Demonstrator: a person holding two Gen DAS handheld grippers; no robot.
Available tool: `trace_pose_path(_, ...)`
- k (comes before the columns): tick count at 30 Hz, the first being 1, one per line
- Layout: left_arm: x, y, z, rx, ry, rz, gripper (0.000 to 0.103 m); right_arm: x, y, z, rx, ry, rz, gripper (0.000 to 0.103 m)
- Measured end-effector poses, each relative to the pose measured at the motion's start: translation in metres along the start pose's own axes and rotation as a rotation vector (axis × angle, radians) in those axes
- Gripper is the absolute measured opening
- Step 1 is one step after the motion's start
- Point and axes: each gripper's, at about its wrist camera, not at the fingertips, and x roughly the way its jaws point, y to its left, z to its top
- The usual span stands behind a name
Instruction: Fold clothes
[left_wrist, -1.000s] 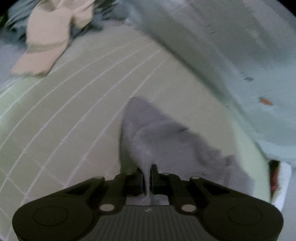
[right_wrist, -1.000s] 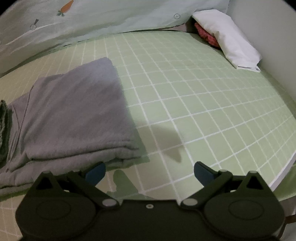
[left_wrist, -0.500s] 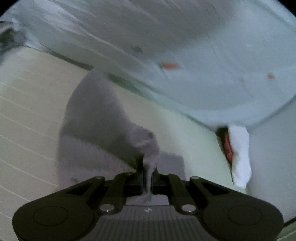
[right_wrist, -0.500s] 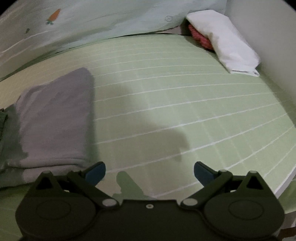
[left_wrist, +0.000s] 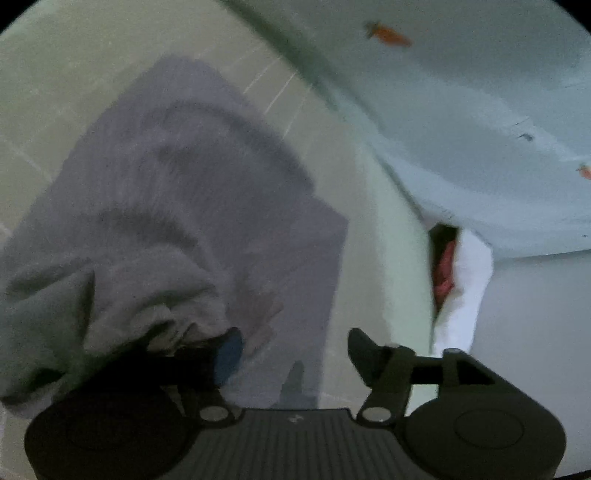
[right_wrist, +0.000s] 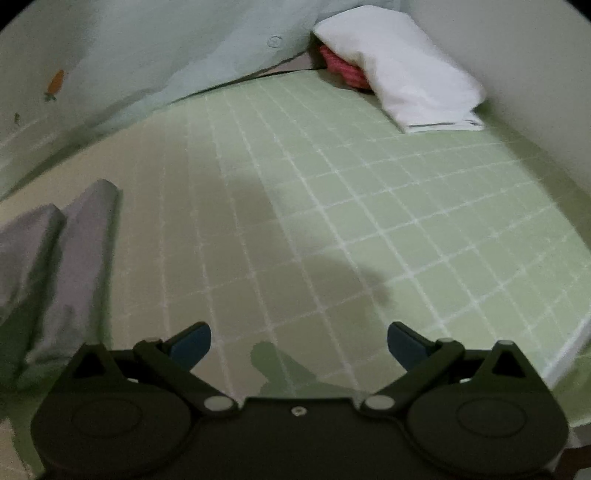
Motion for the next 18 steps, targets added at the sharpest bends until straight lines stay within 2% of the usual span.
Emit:
trace_pose_path(3, -0.029, -0.008, 0.003, 0.064, -0.064, 0.009, 0.080, 0.005, 0.024, 0.010, -0.014, -0.006, 0.079, 0.103)
trace_pose_path(4, -0.039, -0.008, 0.005, 0.093, -0.090, 0.039, 0.082, 0.006, 0.033, 0.014, -0.017, -0.010, 0.112, 0.103)
trace_pose_path(6, -0.053, -0.005, 0.009, 0.143, -0.132, 0.128, 0.083, 0.010, 0.053, 0.022, -0.016, -0.007, 0.186, 0.103)
trace_pose_path(9, -0.065, 0.007, 0.018, 0.172, -0.152, 0.291, 0.083, 0.021, 0.086, 0.035, 0.004, 0.030, 0.307, 0.102)
trace_pose_path(11, -0.070, 0.021, 0.025, 0.164, -0.151, 0.353, 0.083, 0.030, 0.106, 0.042, 0.040, 0.066, 0.419, 0.095)
trace_pose_path(13, -0.072, 0.034, 0.033, 0.136, -0.135, 0.369, 0.083, 0.039, 0.126, 0.045, 0.075, 0.107, 0.512, 0.083)
trace_pose_path(14, -0.072, 0.041, 0.036, 0.120, -0.126, 0.374, 0.083, 0.044, 0.136, 0.046, 0.083, 0.125, 0.540, 0.081)
trace_pose_path(16, -0.069, 0.049, 0.044, 0.112, -0.099, 0.382, 0.083, 0.053, 0.155, 0.046, 0.094, 0.162, 0.587, 0.064)
trace_pose_path(18, -0.063, 0.055, 0.048, 0.127, -0.071, 0.395, 0.083, 0.064, 0.171, 0.046, 0.087, 0.200, 0.609, 0.055)
